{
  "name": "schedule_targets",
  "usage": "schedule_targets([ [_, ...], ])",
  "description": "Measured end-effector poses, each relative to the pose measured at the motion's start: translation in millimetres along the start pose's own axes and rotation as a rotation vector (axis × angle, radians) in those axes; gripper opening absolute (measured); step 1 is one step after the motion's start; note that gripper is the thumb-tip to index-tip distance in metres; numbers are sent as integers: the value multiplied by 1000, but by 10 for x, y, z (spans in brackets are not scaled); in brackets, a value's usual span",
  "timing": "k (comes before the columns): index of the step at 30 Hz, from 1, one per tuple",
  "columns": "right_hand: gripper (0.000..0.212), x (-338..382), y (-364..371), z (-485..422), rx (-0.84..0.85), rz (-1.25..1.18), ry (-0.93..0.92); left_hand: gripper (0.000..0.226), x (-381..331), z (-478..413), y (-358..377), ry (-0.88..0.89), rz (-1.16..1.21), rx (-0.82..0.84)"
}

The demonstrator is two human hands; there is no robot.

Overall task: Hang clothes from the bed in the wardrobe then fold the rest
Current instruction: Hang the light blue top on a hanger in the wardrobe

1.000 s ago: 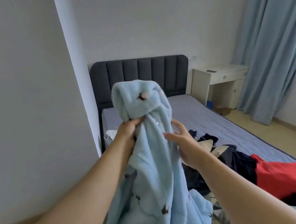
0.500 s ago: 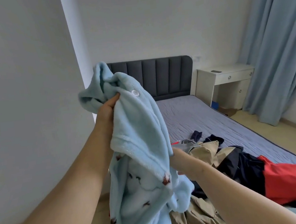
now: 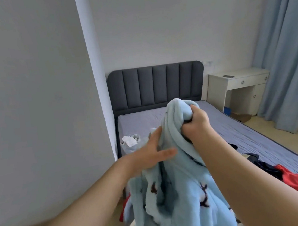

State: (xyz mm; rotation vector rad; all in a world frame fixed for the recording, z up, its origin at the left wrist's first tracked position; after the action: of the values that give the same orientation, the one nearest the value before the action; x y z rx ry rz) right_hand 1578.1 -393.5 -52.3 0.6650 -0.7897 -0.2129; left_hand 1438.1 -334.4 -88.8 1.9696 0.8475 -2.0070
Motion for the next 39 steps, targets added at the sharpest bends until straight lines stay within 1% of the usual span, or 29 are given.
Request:
schedule_targets([
  [1, 24, -11, 51, 54, 23, -26, 11, 72, 57, 5, 58, 61, -13, -11],
  [3, 22, -52, 129, 153, 87, -45, 50, 74, 129, -53, 80, 158, 26, -161],
  [6, 23, -97, 154, 212, 174, -27, 46, 51, 119, -121, 67, 190, 44, -351],
  [8, 22, -79, 102, 222, 216, 42, 5, 34, 123, -173, 40, 100, 45, -407],
  [10, 19, -21, 17, 187, 257, 169, -103, 27, 112, -238, 30, -55, 217, -430],
  [12, 19, 20, -89, 149, 366, 360, -263, 22, 75, -296, 20, -242, 429, -523],
  [13, 30, 29, -150, 137, 422, 499, -328, 15, 38, -325, 7, -322, 523, -573],
  [14, 50, 38, -213, 122, 465, 641, -362, 8, -19, -353, -9, -399, 610, -609],
  [15, 71, 43, -276, 113, 507, 763, -369, 8, -87, -369, -21, -462, 693, -628],
  [16, 85, 48, -332, 119, 556, 858, -369, 13, -134, -407, -50, -492, 749, -652],
  [18, 96, 48, -407, 140, 661, 992, -387, 18, -259, -451, -89, -506, 815, -692],
  [20, 101, 17, -404, 176, 698, 1145, -494, 22, -399, -466, -117, -505, 900, -686],
  [21, 104, -2, -380, 172, 675, 1230, -611, 23, -462, -469, -122, -516, 991, -654],
  [22, 99, -21, -345, 163, 614, 1276, -753, 23, -519, -476, -135, -519, 1068, -610],
  [23, 82, -15, -308, 146, 507, 1248, -901, 22, -579, -465, -151, -507, 1090, -560],
  [24, 56, 26, -280, 132, 382, 1154, -1012, 20, -615, -453, -192, -478, 1013, -540],
  [25, 34, 79, -261, 139, 262, 1043, -1041, 18, -644, -429, -230, -459, 898, -523],
  [26, 23, 139, -255, 134, 174, 939, -1026, 14, -650, -406, -295, -432, 742, -513],
  [27, 20, 210, -251, 127, 106, 855, -998, 11, -661, -368, -380, -379, 590, -538],
  [28, 21, 282, -244, 116, 64, 804, -990, 8, -648, -340, -484, -270, 374, -616],
  [30, 22, 385, -182, 142, 26, 776, -1039, 10, -633, -285, -682, -3, -222, -798],
  [31, 20, 407, -145, 144, 15, 763, -1055, 13, -651, -260, -715, 91, -436, -850],
  [32, 16, 413, -112, 142, -1, 742, -1039, 16, -644, -263, -727, 140, -494, -875],
  [33, 9, 399, -81, 156, -15, 724, -992, 18, -644, -271, -734, 146, -459, -879],
  [34, 7, 381, -60, 159, -32, 720, -954, 19, -660, -260, -735, 98, -331, -878],
  [35, 11, 355, -48, 156, -64, 766, -946, 17, -664, -256, -744, 18, -148, -868],
  [37, 24, 270, -32, 192, -165, 941, -1021, 7, -630, -247, -748, -166, 131, -875],
  [38, 28, 212, -17, 243, -161, 961, -1064, 20, -604, -243, -738, -246, 211, -889],
  [39, 27, 139, 8, 312, -74, 936, -1057, 31, -585, -264, -739, -311, 284, -900],
])
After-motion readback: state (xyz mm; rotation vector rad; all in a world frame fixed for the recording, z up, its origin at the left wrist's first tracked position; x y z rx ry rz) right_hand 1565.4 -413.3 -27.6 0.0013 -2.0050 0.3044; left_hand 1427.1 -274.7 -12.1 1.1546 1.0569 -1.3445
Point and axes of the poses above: each hand's wrist, its own z-axis away from the middle knuckle, its own y-axis out of the palm, x = y × z, the point moved 2 cm from there along -z, towards the middle knuckle, and after that the axes turned 14 degrees about -x, right-handed, at the moved point
